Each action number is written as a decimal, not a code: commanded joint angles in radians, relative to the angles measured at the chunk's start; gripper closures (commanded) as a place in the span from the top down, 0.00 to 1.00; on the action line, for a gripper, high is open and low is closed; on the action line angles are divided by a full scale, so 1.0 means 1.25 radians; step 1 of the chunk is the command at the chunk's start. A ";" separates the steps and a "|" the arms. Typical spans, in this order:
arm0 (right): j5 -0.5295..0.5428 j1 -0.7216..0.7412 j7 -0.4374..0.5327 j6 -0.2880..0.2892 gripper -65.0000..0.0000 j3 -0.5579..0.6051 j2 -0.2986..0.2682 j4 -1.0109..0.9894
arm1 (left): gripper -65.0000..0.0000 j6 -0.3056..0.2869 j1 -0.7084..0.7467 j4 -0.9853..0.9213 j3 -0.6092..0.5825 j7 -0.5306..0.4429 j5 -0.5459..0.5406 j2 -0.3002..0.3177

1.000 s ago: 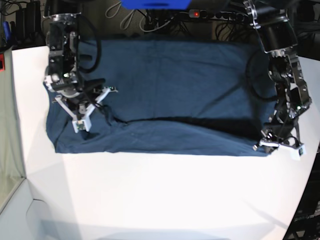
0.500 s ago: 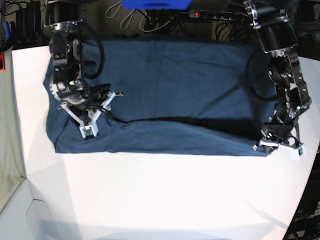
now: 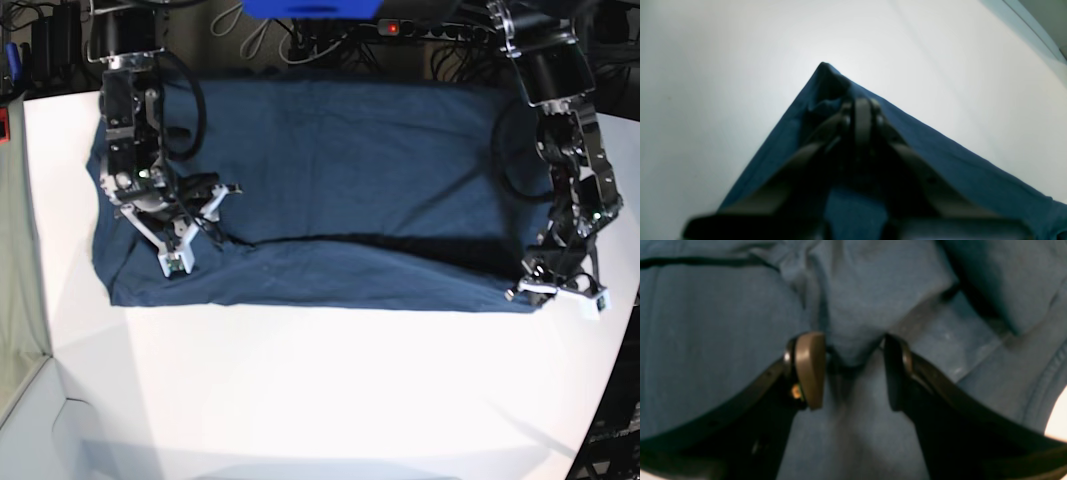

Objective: Layout the t-shirt on the table in an organized manner, then fold the t-shirt properly
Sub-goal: 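Lift the shirt with both grippers and lay it flat again, then grasp the shirt hem corner with the right gripper and the side with the left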

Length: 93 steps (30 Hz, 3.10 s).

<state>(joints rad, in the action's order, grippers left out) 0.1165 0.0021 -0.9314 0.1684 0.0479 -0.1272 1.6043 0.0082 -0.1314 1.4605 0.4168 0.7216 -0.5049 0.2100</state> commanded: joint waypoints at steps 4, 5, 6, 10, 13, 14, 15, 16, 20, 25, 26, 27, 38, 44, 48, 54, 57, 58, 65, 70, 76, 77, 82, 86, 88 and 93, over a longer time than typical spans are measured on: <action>0.003 0.014 0.025 0.002 0.45 -0.002 -0.004 0.010 | 0.00 0.001 -0.019 0.013 0.001 -0.017 -0.004 0.008; 0.003 0.014 0.036 0.002 0.45 -0.002 -0.004 0.008 | 0.00 0.001 -0.019 0.013 0.001 -0.017 -0.004 0.008; 0.003 0.014 0.049 0.002 0.45 -0.002 -0.004 0.005 | 0.00 0.001 -0.019 0.013 0.001 -0.017 -0.004 0.008; 0.003 0.014 0.078 0.002 0.37 -0.002 -0.004 -0.034 | 0.00 0.001 -0.019 0.014 0.001 -0.017 -0.004 0.008; 0.003 0.014 0.106 0.002 0.10 -0.005 -0.006 -0.041 | 0.00 0.001 -0.019 0.016 0.001 -0.017 -0.004 0.008; 0.003 0.015 0.111 0.002 0.00 -0.012 -0.008 -0.039 | 0.00 0.001 -0.019 0.018 0.001 -0.017 -0.004 0.008; 0.004 0.022 0.110 0.002 0.00 -0.027 -0.012 -0.038 | 0.00 0.001 -0.019 0.020 0.001 -0.017 -0.004 0.009; 0.004 0.033 0.107 0.002 0.00 -0.039 -0.014 -0.033 | 0.00 0.001 -0.019 0.023 0.001 -0.017 -0.004 0.011; 0.007 0.062 0.110 0.002 0.00 -0.078 -0.018 0.020 | 0.00 -0.002 -0.048 0.016 0.001 -0.017 -0.003 0.016; 0.006 0.144 0.109 0.002 0.00 -0.082 -0.028 0.077 | 0.00 0.000 -0.098 0.023 0.001 -0.017 -0.004 0.011; 0.006 0.170 0.109 0.002 0.00 -0.072 -0.030 0.069 | 0.00 0.001 -0.116 0.023 0.000 -0.017 -0.004 0.011; 0.006 0.195 0.109 0.002 0.00 -0.059 -0.031 0.049 | 0.00 0.001 -0.134 0.016 0.000 -0.017 -0.004 0.009; 0.003 0.422 0.224 0.002 0.00 0.112 -0.034 -0.335 | 0.00 -0.002 -0.271 -0.241 0.000 -0.078 -0.003 0.016; 0.003 0.517 0.337 0.002 0.00 0.123 -0.034 -0.533 | 0.00 -0.002 -0.278 -0.342 -0.001 -0.176 -0.003 0.017; 0.002 0.578 0.400 0.002 0.00 0.196 -0.035 -0.633 | 0.00 -0.003 -0.299 -0.382 -0.001 -0.203 -0.003 0.017; 0.002 0.613 0.458 0.002 0.00 0.345 -0.052 -0.690 | 0.06 -0.003 -0.324 -0.397 -0.019 -0.199 -0.003 0.031; 0.002 0.621 0.467 0.002 0.08 0.383 -0.065 -0.690 | 0.24 -0.003 -0.339 -0.398 -0.114 -0.205 -0.003 0.063; 0.002 0.626 0.467 0.002 0.14 0.397 -0.067 -0.690 | 0.31 -0.003 -0.348 -0.398 -0.145 -0.205 -0.003 0.072; 0.003 0.646 0.458 0.001 0.57 0.439 -0.074 -0.690 | 0.57 -0.003 -0.405 -0.444 -0.187 -0.205 -0.003 0.087; 0.006 0.608 0.377 0.001 0.67 0.316 -0.085 -0.632 | 0.56 -0.001 -0.342 -0.358 -0.184 -0.157 -0.012 0.095; 0.003 0.464 0.322 0.001 0.66 0.203 -0.104 -0.421 | 0.56 0.001 -0.167 -0.124 -0.176 -0.080 -0.012 0.090; 0.003 0.443 0.325 0.001 0.65 0.202 -0.108 -0.399 | 0.56 0.001 -0.134 -0.086 -0.174 -0.064 -0.012 0.089; 0.003 0.403 0.331 0.002 0.60 0.205 -0.108 -0.397 | 0.56 -0.002 0.017 0.039 -0.182 -0.030 -0.004 0.062; 0.004 0.403 0.332 0.002 0.50 0.207 -0.094 -0.419 | 0.54 -0.003 0.086 0.012 -0.183 -0.038 -0.003 0.054; 0.003 0.413 0.332 0.002 0.40 0.207 -0.089 -0.444 | 0.46 -0.003 0.105 -0.013 -0.179 -0.039 -0.004 0.052; 0.004 0.440 0.337 0.002 0.10 0.207 -0.074 -0.500 | 0.26 -0.003 0.119 -0.047 -0.177 -0.040 -0.004 0.056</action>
<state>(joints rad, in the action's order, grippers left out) 0.1196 0.5224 -0.5343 0.1707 0.3099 -0.2173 0.9642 0.0059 0.0330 1.3872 0.1909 0.6807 -0.5056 0.2684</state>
